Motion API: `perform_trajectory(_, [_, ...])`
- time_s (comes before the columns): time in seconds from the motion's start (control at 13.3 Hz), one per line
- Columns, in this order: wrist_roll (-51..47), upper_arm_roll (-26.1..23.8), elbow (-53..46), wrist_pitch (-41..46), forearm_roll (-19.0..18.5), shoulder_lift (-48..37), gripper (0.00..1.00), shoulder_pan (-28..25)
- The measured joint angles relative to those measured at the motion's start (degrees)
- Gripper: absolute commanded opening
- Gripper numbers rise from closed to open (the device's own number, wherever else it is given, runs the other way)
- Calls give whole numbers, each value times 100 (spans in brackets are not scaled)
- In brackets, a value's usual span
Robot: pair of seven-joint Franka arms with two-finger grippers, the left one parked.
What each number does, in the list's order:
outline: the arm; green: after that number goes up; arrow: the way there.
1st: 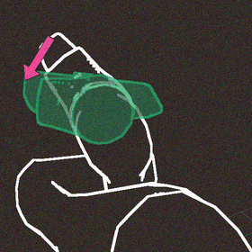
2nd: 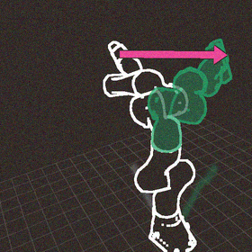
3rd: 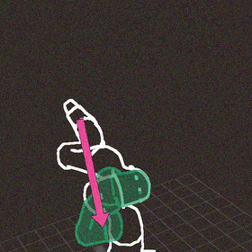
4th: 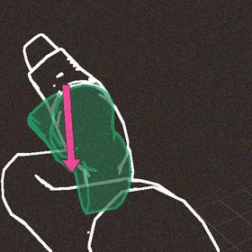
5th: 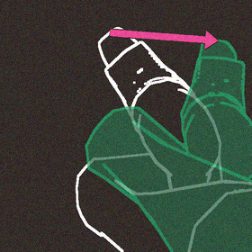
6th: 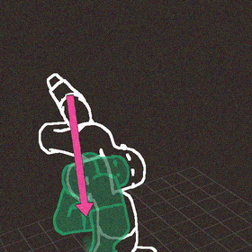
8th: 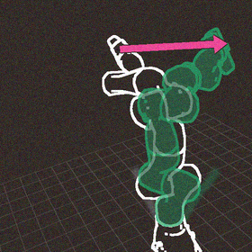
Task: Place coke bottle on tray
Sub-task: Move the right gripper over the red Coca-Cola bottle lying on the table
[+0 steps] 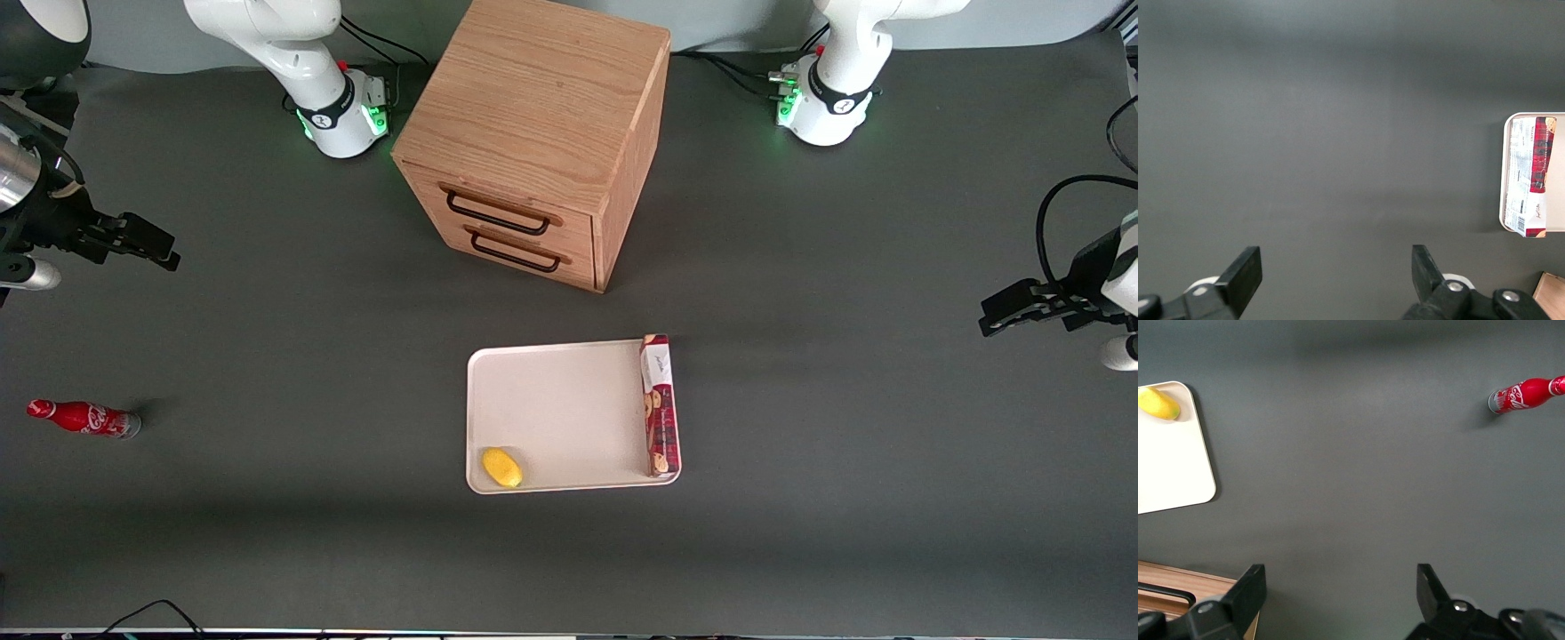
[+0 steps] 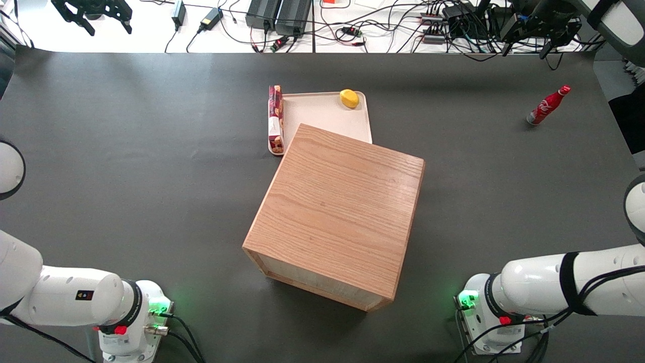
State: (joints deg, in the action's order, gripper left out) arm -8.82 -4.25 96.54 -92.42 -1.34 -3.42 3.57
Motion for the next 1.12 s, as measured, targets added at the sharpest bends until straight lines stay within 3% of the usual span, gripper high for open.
perform_trajectory(0.75, [19, -56, 25, 21, -150, 111, 100, 36])
perform_trajectory(1.12, [1219, 0, 34, 31, -323, 74, 100, 912])
